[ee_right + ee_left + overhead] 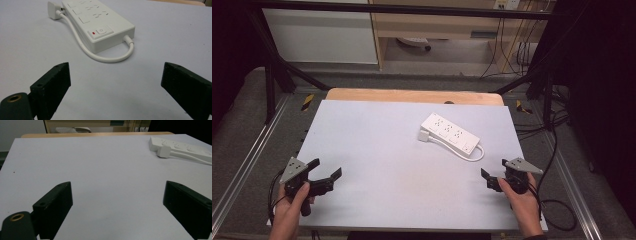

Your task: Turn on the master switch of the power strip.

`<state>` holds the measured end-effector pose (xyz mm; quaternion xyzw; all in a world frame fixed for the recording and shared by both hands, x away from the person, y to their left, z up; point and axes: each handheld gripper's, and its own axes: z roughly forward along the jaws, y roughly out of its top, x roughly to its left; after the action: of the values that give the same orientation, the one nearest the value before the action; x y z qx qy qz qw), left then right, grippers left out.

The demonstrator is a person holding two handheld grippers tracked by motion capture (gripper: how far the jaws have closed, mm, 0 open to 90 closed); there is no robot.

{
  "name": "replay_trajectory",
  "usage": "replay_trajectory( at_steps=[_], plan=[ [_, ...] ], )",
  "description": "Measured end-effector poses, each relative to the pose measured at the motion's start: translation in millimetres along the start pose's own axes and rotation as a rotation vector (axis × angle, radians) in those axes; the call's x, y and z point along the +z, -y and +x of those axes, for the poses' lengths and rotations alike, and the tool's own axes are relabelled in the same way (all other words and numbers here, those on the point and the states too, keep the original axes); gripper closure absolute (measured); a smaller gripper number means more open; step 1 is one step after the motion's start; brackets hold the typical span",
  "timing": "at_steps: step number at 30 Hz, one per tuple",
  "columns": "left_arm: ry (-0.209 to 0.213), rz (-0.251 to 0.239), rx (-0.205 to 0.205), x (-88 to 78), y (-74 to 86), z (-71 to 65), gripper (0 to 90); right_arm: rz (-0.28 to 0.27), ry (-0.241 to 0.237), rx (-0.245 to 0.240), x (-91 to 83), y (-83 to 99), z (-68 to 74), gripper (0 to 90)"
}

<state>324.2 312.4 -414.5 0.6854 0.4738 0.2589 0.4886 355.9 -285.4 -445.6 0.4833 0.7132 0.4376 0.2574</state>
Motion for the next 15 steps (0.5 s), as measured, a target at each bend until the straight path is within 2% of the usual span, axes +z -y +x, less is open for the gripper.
replay_trajectory(
  at_steps=[15],
  plan=[
    [0.013,0.008,0.01,1.0,0.3,-1.2,8.9,-0.017,0.002,0.029,-5.5,-2.3,-2.7,7.6]
  ],
)
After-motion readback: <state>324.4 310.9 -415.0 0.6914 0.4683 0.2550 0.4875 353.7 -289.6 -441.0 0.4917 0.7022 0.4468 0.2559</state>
